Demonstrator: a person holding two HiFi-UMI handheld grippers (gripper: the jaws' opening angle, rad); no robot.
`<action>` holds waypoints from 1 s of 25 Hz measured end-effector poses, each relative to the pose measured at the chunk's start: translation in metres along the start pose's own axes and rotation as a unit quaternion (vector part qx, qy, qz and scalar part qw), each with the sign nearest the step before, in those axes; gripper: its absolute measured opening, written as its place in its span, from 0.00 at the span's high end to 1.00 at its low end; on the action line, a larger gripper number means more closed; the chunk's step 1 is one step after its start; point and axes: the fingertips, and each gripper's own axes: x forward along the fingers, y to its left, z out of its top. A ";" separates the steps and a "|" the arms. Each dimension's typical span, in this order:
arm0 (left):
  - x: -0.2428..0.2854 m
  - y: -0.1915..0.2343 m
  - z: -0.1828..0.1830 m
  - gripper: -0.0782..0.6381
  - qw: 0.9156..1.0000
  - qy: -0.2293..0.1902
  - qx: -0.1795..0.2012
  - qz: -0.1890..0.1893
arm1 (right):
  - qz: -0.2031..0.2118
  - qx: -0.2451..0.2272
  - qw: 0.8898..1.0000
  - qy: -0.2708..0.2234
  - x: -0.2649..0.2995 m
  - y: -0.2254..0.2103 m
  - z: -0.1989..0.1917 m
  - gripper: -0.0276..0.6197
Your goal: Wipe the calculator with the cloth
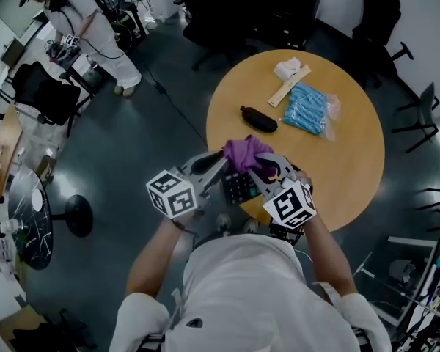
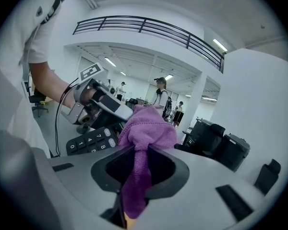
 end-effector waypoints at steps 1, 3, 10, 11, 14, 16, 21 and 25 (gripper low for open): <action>0.000 0.001 0.000 0.82 1.000 -0.002 -0.001 0.000 | 0.005 -0.005 1.000 -0.002 0.000 0.001 0.000 0.83; 0.000 0.002 -0.001 0.82 1.000 -0.004 0.000 0.001 | 0.017 -0.025 1.000 -0.001 0.000 0.007 0.001 0.83; 0.004 0.004 -0.006 0.82 1.000 0.002 0.019 0.010 | 0.059 -0.125 0.990 0.011 -0.003 0.037 0.005 0.83; 0.004 0.005 -0.007 0.82 1.000 0.000 0.017 0.012 | 0.066 -0.135 0.989 0.013 -0.003 0.044 0.006 0.83; 0.003 0.007 -0.007 0.82 1.000 -0.003 0.019 0.019 | 0.089 -0.162 0.983 0.018 -0.005 0.067 0.008 0.83; 0.004 0.008 -0.007 0.82 0.999 -0.003 0.023 0.022 | 0.100 -0.176 0.979 0.022 -0.008 0.080 0.005 0.83; 0.001 0.010 -0.007 0.82 1.000 -0.009 0.021 0.022 | 0.123 -0.189 0.974 0.031 -0.017 0.104 -0.007 0.83; 0.001 0.013 -0.007 0.82 0.999 -0.015 0.021 0.023 | 0.150 -0.197 0.968 0.047 -0.022 0.123 -0.021 0.83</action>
